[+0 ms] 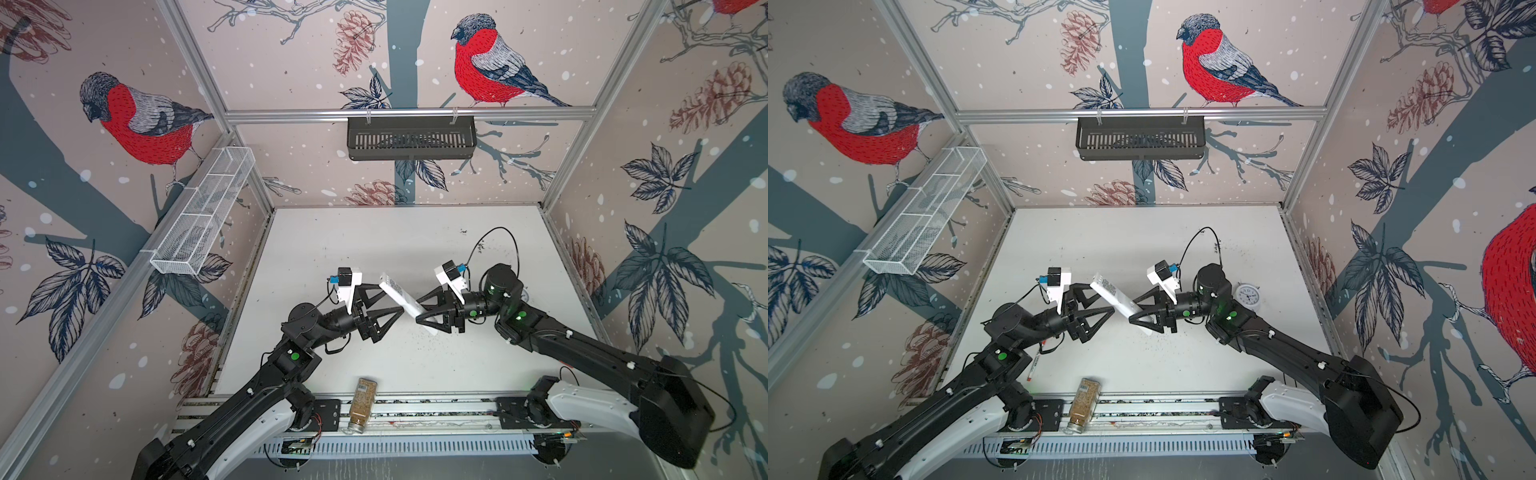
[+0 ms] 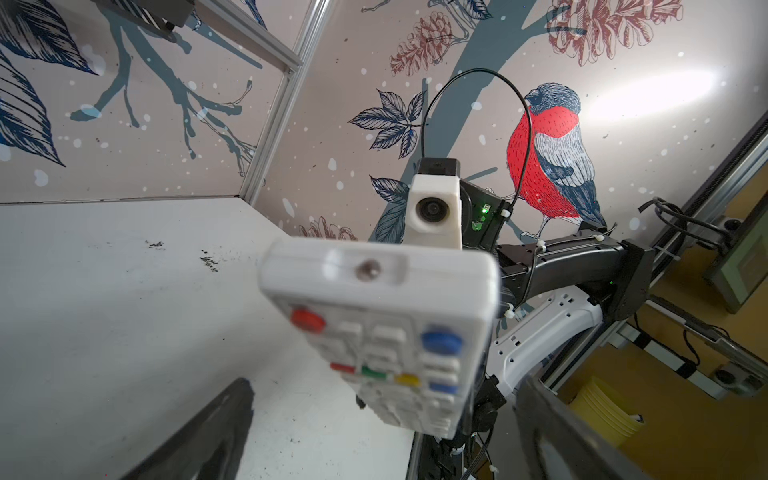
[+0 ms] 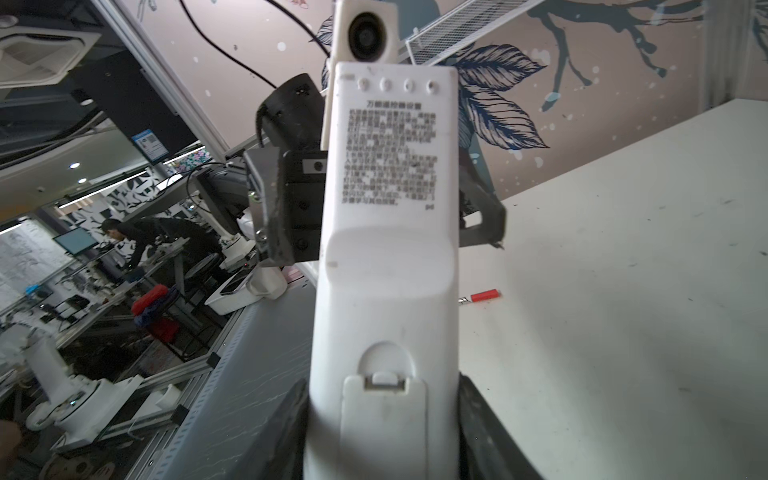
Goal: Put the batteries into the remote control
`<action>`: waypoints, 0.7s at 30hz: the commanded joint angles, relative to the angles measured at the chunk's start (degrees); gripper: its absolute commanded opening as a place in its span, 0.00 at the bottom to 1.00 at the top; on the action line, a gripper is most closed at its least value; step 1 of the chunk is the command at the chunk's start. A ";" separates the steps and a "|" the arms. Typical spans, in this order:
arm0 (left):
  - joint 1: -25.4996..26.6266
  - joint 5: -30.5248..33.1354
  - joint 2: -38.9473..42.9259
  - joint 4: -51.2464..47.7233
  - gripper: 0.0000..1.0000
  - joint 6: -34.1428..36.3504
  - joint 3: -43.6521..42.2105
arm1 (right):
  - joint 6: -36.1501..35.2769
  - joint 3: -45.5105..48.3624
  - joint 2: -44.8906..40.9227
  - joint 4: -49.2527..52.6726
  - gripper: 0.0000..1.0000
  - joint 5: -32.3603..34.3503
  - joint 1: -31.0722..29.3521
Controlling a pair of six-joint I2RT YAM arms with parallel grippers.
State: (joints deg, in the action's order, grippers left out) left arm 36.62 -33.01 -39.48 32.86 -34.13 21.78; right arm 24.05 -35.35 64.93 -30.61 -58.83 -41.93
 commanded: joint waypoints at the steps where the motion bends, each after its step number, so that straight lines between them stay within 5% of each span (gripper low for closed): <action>1: 0.28 -2.13 -0.60 7.29 0.98 -0.80 -0.06 | 1.18 -0.24 0.06 -5.79 0.43 -3.24 -1.58; 21: 2.31 -9.27 -5.58 23.49 0.73 -5.50 -1.75 | 3.99 0.37 3.54 -11.14 0.43 -3.80 -1.66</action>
State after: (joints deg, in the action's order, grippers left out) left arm 38.68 -40.29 -44.53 50.89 -39.00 19.77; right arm 27.03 -35.07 68.34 -37.91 -62.39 -43.51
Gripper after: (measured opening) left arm 0.736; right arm 0.518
